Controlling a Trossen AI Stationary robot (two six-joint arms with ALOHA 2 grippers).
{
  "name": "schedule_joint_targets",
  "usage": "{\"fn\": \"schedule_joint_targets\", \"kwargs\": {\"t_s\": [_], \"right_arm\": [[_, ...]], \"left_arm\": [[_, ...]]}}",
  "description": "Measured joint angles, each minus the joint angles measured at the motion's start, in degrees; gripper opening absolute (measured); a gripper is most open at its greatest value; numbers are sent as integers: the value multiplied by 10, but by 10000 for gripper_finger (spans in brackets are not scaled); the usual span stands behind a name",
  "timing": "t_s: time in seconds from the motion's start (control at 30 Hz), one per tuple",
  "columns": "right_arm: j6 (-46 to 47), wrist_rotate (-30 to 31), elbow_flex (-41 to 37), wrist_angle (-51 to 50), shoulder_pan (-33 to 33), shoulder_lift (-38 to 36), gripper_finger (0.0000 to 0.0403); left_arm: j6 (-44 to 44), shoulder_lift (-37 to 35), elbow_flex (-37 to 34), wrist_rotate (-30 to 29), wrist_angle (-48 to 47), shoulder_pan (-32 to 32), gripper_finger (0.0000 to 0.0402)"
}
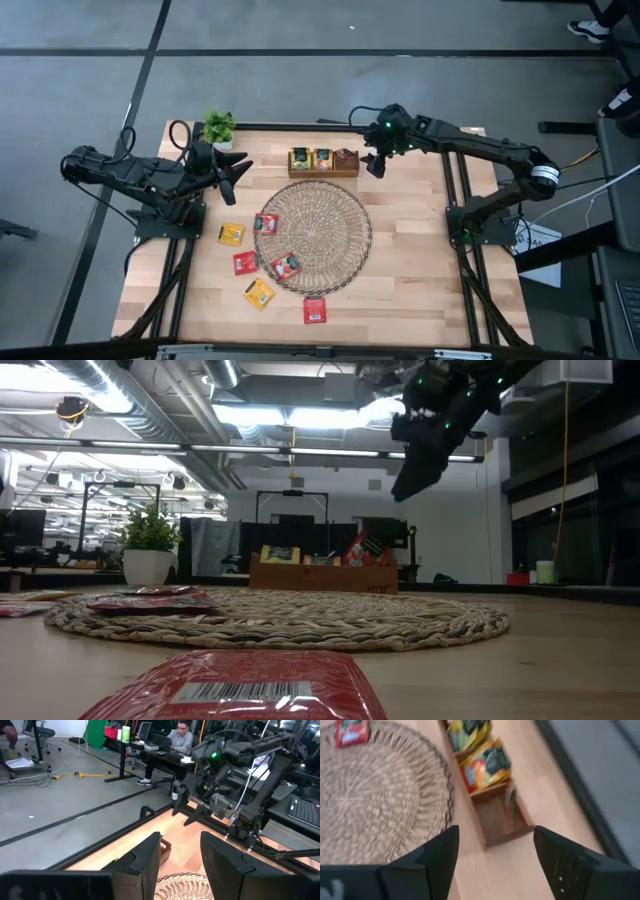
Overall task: Pick & Place Tea
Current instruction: Put the red tea bag into the right of the wooden organizer
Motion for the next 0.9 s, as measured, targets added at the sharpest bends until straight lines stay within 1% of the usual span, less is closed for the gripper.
{"fn": "schedule_joint_targets", "kwargs": {"t_s": [0.13,0.27,0.43,0.57,0.9], "right_arm": [[-34,-37,0,28,-21,26,262],[-68,-41,0,47,-34,51,255],[-95,-44,0,51,-33,82,249],[-97,-52,0,74,-33,101,248],[-92,-46,0,126,-36,143,248]], "left_arm": [[-8,0,0,-8,0,0,136],[-9,0,0,-12,0,0,136],[-9,0,0,-28,0,0,136],[-9,0,0,-30,0,0,136],[-9,0,0,-54,0,0,136]]}}
